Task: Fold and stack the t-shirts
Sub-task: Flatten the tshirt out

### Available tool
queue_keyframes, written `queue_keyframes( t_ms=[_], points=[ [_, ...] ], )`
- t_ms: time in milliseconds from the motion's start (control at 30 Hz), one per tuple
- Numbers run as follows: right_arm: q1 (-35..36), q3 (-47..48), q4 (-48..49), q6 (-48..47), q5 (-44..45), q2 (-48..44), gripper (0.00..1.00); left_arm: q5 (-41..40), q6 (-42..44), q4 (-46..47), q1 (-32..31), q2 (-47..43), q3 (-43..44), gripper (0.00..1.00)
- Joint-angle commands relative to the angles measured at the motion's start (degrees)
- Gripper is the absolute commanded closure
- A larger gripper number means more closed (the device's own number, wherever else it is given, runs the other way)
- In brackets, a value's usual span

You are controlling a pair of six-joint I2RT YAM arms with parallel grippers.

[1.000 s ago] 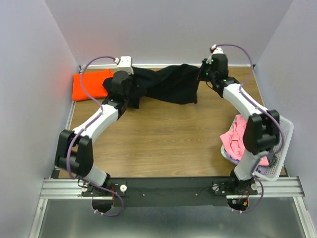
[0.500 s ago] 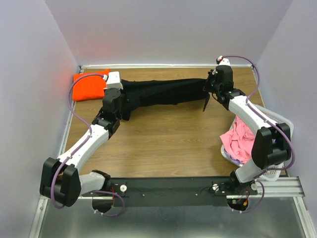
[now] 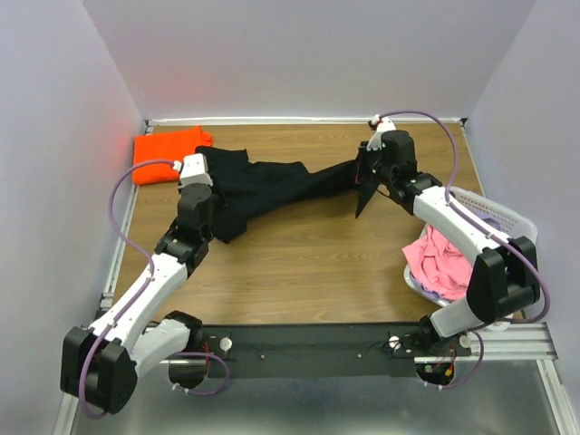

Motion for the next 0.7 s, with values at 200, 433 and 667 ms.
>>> queue_keyframes(
  t_ms=[200, 433, 667],
  points=[
    [1.9, 0.9, 0.4, -3.6, -8.2, 0.6, 0.32, 4.4, -5.0, 1.8, 0.3, -5.9, -9.1, 0.23],
    [2.9, 10.1, 1.6, -1.6, -9.7, 16.6, 0.27, 2.9, -5.9, 2.5, 0.6, 2.2, -5.4, 0.19],
    [2.9, 19.9, 1.8, -1.9, -15.3, 31.1, 0.27, 10.0, -7.3, 7.4, 1.4, 8.1, -3.7, 0.18]
  ],
)
